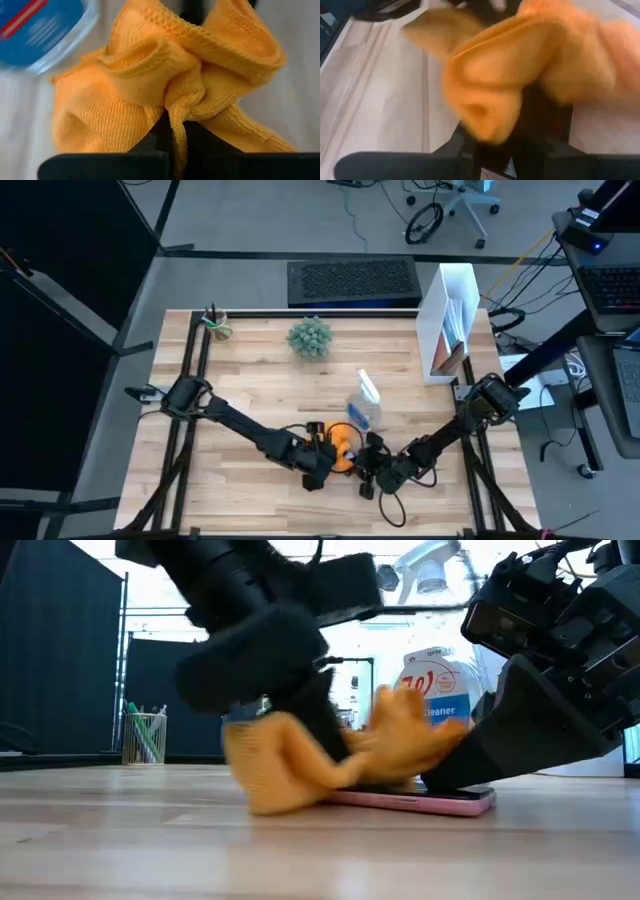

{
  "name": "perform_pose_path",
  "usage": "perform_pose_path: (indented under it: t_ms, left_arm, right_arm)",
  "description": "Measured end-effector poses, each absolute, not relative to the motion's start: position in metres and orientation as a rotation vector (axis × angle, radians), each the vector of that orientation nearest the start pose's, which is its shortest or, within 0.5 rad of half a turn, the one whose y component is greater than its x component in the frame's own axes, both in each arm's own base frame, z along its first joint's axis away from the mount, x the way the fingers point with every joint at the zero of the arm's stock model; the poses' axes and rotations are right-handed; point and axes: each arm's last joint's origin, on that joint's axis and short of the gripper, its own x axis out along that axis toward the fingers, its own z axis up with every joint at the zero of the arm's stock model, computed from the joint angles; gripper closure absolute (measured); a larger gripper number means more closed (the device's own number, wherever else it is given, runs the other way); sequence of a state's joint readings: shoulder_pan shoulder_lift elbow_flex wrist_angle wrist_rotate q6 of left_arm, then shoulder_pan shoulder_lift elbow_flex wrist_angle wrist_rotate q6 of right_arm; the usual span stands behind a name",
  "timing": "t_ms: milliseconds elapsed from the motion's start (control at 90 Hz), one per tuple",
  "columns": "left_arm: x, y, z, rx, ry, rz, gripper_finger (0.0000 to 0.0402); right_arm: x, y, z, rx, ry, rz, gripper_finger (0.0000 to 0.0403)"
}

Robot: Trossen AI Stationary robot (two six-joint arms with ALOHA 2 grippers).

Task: Apply microfiber cloth
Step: Wipe the pink cellphone with the orange microfiber cloth

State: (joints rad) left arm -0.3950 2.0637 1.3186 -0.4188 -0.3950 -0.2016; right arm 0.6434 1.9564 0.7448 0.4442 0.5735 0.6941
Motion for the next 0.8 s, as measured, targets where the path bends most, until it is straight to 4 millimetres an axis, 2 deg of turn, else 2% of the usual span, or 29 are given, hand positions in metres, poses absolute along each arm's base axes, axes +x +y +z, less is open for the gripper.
perform_pose_path:
  t_ms: [167,267,422,533,644,800]
  left_arm:
    - [0.352,-0.131,0.131,0.415,1.254,0.196,0.0401]
    - [0.347,-0.129,0.144,0.405,1.238,0.234,0.0401]
    - [0.363,-0.136,0.195,0.195,0.891,0.242,0.0401]
    - [0.378,-0.147,0.213,0.095,0.69,0.138,0.0401]
    - [0.39,-0.155,0.2,0.039,0.653,0.029,0.0401]
    - [0.396,-0.157,0.151,0.094,0.789,0.04,0.0401]
  right_arm:
    - [0.272,0.184,0.076,0.233,0.611,-0.151,0.0337]
    - [0.272,0.184,0.076,0.233,0.61,-0.151,0.0337]
    - [0.272,0.184,0.076,0.233,0.61,-0.151,0.0337]
    - [0.272,0.184,0.076,0.233,0.61,-0.151,0.0337]
    - [0.272,0.184,0.076,0.234,0.61,-0.151,0.0337]
    - [0.272,0.184,0.076,0.234,0.609,-0.151,0.0337]
